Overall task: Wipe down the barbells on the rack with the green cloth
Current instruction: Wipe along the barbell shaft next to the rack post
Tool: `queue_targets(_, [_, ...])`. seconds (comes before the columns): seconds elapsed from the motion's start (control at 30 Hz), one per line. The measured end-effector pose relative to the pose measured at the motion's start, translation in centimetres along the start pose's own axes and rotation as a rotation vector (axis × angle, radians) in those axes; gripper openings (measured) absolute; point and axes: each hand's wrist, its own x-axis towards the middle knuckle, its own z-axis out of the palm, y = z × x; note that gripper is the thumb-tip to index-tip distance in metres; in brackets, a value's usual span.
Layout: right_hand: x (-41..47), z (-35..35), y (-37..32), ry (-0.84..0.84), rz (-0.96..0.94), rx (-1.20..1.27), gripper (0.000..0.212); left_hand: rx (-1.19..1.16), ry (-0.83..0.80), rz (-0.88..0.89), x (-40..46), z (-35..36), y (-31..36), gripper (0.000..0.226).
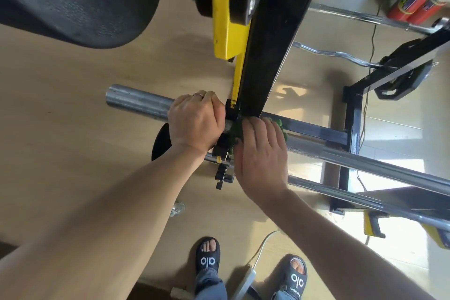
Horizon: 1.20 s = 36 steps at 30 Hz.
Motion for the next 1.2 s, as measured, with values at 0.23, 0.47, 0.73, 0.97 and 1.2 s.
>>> queue_targets(0.23, [-1.6, -2.9, 8.8, -0.108, -0.299, -0.129, 0.043, -0.055, -0.033, 0.024, -0.1, 0.0, -0.3, 0.042])
queue_targets(0.47, [-0.8, -3.2, 7.4, -0.181, -0.313, -0.032, 0.048, -0.024, -0.019, -0.003, 0.0, 0.2, -0.2, 0.041])
queue_targets(0.73, [-0.7, -3.6, 10.2, -0.257, -0.548, -0.135, 0.064, -0.029, -0.014, 0.031, -0.1, 0.2, -0.2, 0.04])
queue_targets(0.97, [-0.6, -2.6, 8.9, -0.204, -0.582, -0.166, 0.076, 0.006, -0.011, 0.003, 0.0, 0.4, -0.1, 0.039])
queue_targets(1.2, [-0.3, -3.2, 9.7, -0.291, -0.572, -0.125, 0.078, 0.005, -0.042, 0.021, -0.1, 0.2, -0.1, 0.041])
